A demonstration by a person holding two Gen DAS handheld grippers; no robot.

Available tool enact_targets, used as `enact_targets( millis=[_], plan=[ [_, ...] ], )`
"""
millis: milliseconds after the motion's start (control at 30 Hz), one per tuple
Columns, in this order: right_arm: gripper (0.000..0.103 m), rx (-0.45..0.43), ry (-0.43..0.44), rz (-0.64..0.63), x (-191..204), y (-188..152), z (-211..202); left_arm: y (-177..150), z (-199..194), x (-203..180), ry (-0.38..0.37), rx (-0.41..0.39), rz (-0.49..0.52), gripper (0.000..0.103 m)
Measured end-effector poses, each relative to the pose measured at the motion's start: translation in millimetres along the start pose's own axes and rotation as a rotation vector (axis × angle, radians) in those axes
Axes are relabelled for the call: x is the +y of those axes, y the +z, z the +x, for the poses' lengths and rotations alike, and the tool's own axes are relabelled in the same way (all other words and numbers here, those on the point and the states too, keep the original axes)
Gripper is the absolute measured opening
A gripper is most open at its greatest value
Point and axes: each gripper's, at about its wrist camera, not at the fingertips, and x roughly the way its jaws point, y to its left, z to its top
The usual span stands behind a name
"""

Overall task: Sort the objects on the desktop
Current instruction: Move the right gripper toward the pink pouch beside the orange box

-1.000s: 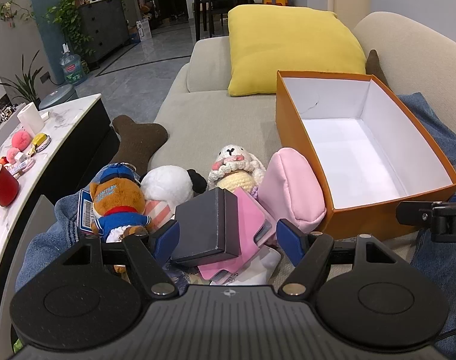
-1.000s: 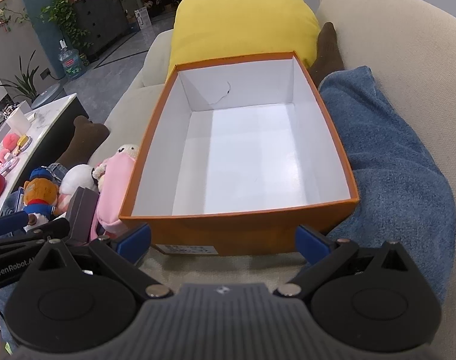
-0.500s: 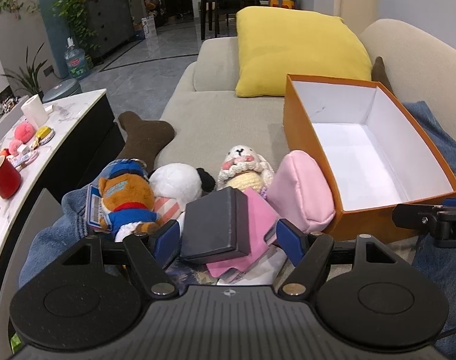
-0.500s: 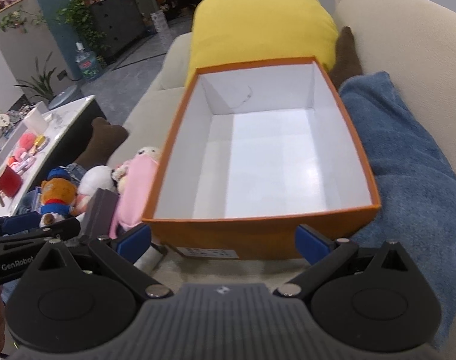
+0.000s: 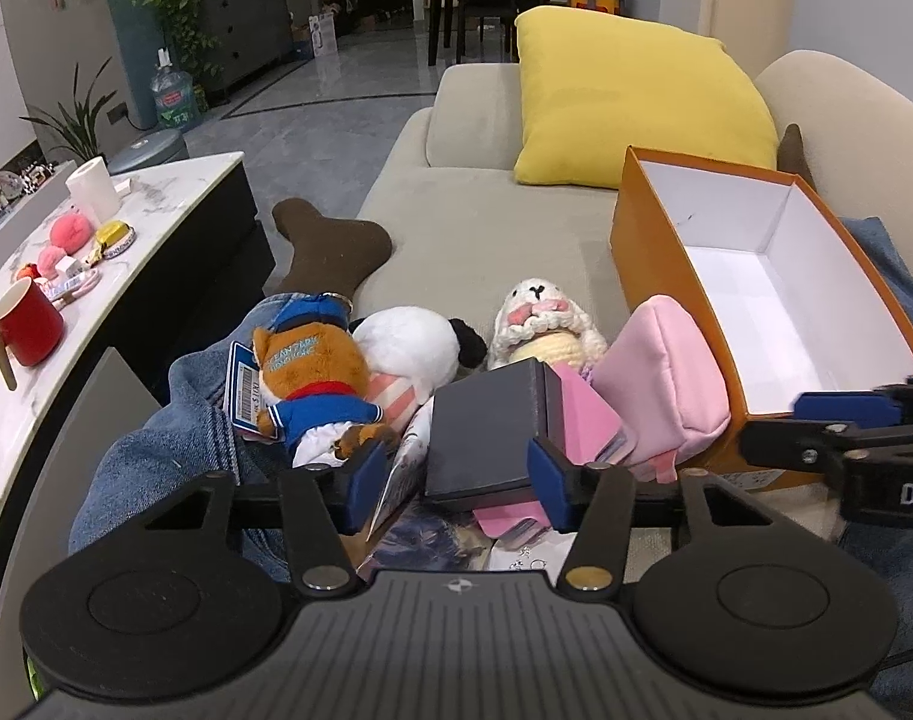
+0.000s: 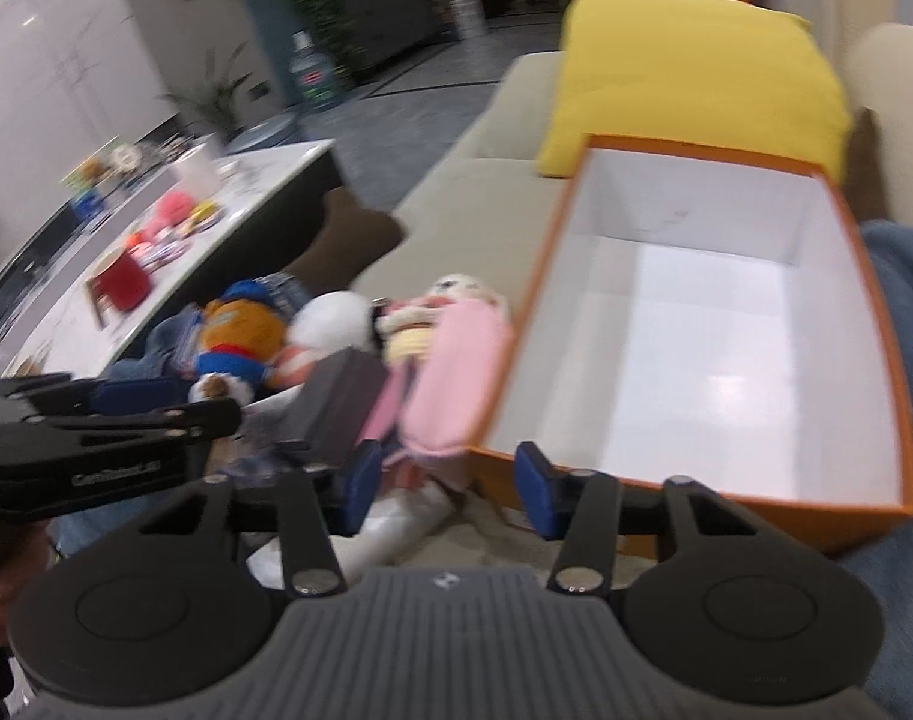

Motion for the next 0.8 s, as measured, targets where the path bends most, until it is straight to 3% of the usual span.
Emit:
enact_targets(
  millis=[200,367,800],
  plan=[
    [0.03,0.059,0.108,-0.038,19,6,22,-1,4,4,-0.041,0.009,0.023,0.053],
    [0.027,0.117,0.142,-0.043,29,4,46,-11,16,14,-0.037,0.061,0.026,0.042],
    [0.03,0.179,0.159,-0.069,49,20,84,-13,27,56,-0.016,0.08,-0.038,0.042]
  ],
)
